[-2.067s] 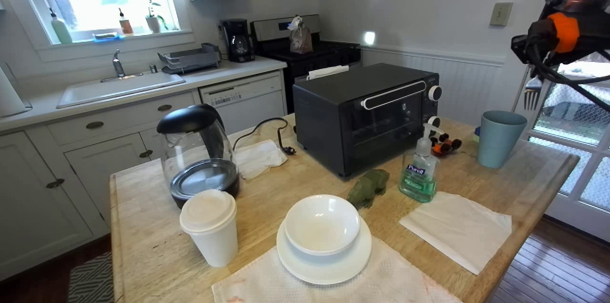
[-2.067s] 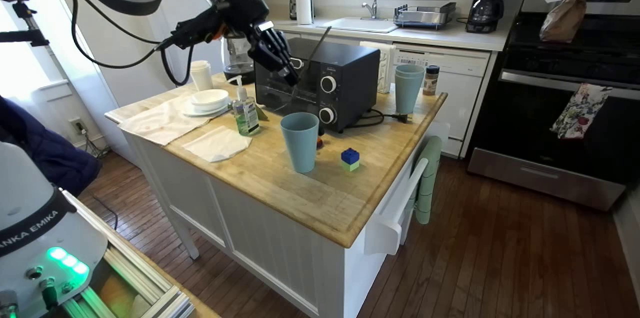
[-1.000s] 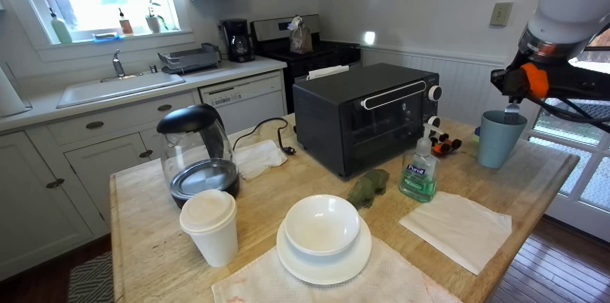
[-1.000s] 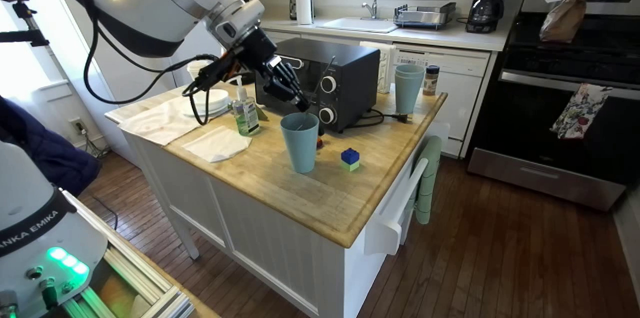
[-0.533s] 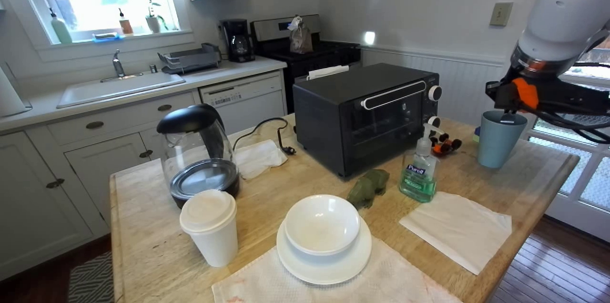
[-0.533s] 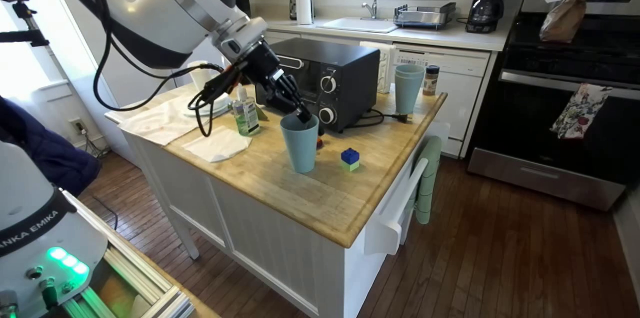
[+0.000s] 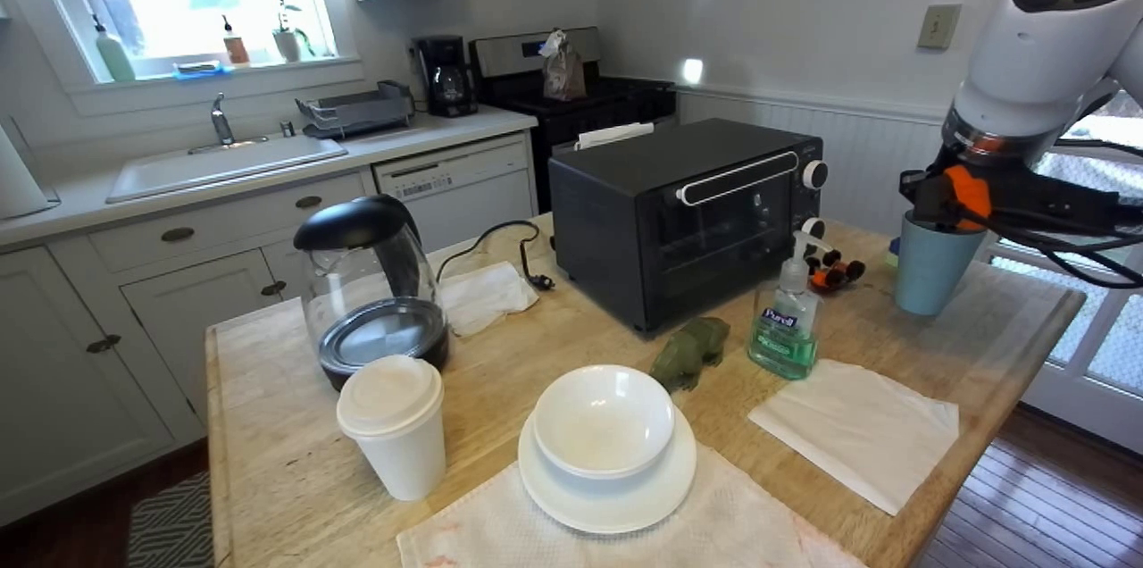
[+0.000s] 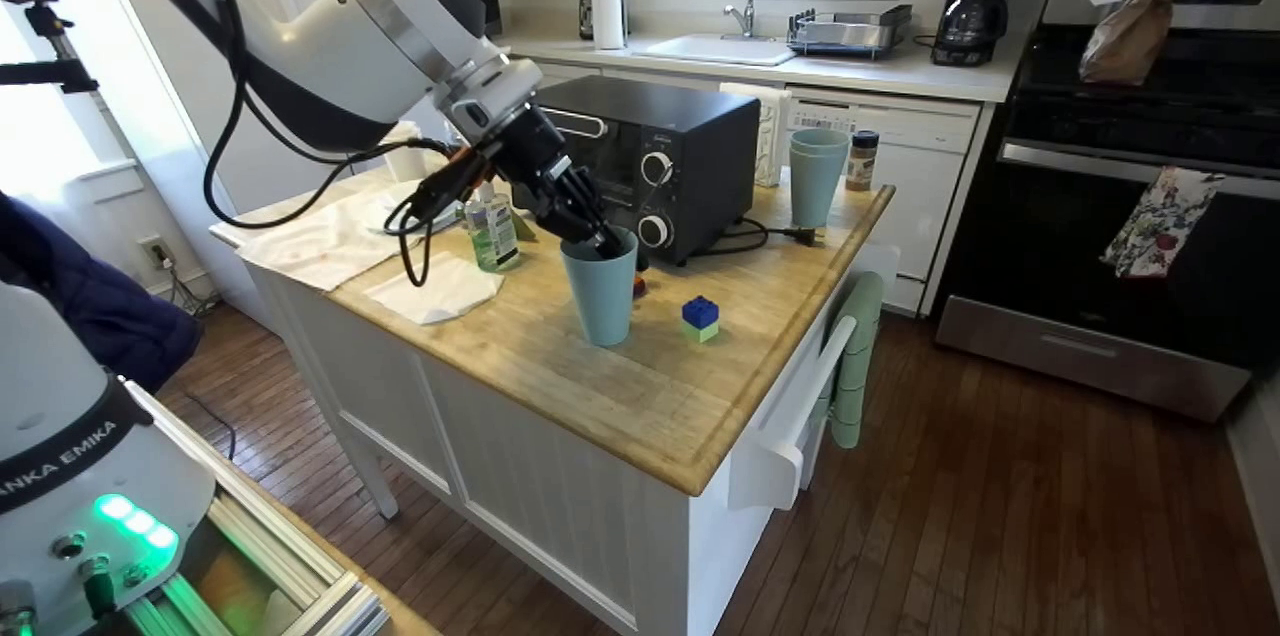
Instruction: Put the fork into the cup
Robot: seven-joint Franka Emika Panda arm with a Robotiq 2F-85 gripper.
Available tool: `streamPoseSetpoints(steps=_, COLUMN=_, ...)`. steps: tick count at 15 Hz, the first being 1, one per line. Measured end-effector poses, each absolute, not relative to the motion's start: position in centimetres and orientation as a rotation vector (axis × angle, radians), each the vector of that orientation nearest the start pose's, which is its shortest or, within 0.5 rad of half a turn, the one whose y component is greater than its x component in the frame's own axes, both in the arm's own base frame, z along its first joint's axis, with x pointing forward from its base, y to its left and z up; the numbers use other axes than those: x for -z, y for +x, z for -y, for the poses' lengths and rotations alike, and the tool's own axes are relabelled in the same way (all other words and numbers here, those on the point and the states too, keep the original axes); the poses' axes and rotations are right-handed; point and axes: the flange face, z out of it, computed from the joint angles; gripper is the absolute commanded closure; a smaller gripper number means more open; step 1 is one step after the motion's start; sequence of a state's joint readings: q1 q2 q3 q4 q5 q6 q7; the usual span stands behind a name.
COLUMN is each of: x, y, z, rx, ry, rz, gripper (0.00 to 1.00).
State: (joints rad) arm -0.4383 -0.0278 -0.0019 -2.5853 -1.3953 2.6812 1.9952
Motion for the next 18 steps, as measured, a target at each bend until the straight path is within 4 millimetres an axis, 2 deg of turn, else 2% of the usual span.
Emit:
streamPoseSetpoints(steps=1, x=-26.53, y=40.56, z=15.6, rx=0.928, ry=-2.837, rz=-1.891, gripper=0.64)
streamPoseSetpoints(steps=3, x=-26.32, y=40.62, z=15.55, rx=0.922, ry=-2.838, rz=-1.892, gripper=0.52)
streamPoseSetpoints(steps=10, x=-26.56, y=41.03, z=15.48, rx=0.934, ry=-2.835, rz=-1.885, gripper=0.04)
streamPoseSetpoints(steps=11, x=-26.59, y=41.09, z=15.44, rx=0.936, ry=-2.834, rz=-1.883, gripper=0.09)
streamPoseSetpoints(steps=12, x=-26.61, y=41.13, z=15.4, rx=0.937, ry=-2.834, rz=-1.882, gripper=0.42)
streamPoseSetpoints(steps=13, x=-26.62, y=41.15, z=15.37, rx=0.936, ry=-2.834, rz=-1.881, gripper=0.42)
streamPoseSetpoints(steps=15, x=-26.63, y=41.17, z=15.34, rx=0.937, ry=-2.833, rz=-1.881, gripper=0.55)
streamPoseSetpoints(steps=16, x=-26.66, y=41.21, z=15.35, rx=0.938, ry=-2.832, rz=-1.881, gripper=0.54)
streamPoseSetpoints(steps=17, x=-26.7, y=41.25, z=15.36, rx=0.94, ry=-2.831, rz=-1.881, gripper=0.34)
streamPoseSetpoints(steps=18, x=-26.74, y=41.29, z=15.36, rx=0.941, ry=-2.83, rz=-1.881, gripper=0.43)
